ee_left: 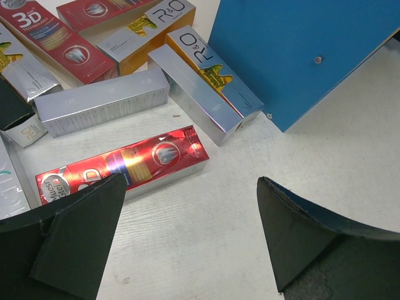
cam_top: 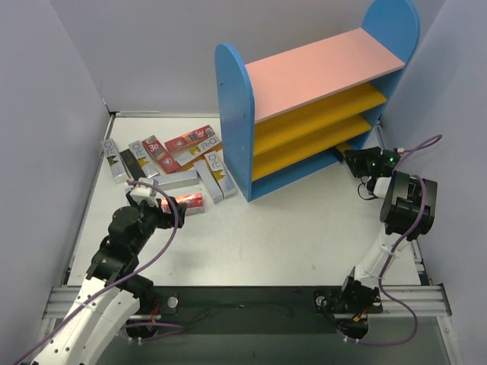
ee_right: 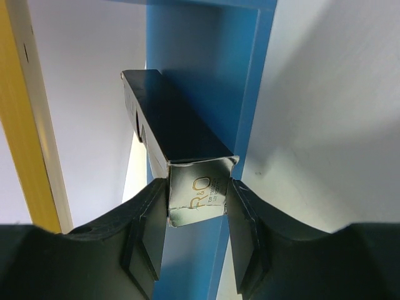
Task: Place and organize the toothpastes onto the shelf
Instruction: Move the toothpaste to the shelf.
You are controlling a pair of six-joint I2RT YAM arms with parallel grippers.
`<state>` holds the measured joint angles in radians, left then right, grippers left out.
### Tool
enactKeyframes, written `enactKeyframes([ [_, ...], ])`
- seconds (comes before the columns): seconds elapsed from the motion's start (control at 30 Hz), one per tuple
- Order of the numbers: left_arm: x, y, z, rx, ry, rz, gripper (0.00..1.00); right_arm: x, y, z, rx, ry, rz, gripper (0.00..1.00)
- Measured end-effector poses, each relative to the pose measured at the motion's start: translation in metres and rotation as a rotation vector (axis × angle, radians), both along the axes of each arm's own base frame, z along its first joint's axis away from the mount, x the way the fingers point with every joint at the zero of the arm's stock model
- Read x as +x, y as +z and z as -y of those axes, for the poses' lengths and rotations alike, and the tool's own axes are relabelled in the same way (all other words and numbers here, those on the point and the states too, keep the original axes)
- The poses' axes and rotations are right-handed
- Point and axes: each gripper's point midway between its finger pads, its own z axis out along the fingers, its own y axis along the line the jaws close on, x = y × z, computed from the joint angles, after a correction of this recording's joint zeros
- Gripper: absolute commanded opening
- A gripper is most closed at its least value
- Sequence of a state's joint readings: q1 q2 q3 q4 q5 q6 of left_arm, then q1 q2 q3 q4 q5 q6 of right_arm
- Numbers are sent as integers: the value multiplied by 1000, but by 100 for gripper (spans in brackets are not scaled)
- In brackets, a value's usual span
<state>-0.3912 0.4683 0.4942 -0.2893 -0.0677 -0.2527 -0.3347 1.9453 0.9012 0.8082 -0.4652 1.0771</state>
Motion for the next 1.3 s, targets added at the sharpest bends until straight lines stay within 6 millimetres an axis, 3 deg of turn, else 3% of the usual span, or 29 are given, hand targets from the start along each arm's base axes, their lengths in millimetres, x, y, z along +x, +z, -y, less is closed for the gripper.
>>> enactKeyframes([
  [0.27, 1, -2, -1, 6, 7, -8, 97, 23, -2, 7, 0, 53, 2, 36],
  [0.67, 1, -5, -1, 11, 7, -17, 97, 28, -16, 7, 19, 81, -24, 47],
  [0.83, 1, -5, -1, 11, 7, -18, 97, 26, -17, 11, 20, 79, -29, 57],
  [1.13, 1, -7, -1, 14, 7, -24, 97, 24, -15, 16, 14, 78, -23, 86],
  [1.3, 1, -6, -1, 14, 7, -24, 97, 4, -10, 10, 28, 84, -28, 92],
])
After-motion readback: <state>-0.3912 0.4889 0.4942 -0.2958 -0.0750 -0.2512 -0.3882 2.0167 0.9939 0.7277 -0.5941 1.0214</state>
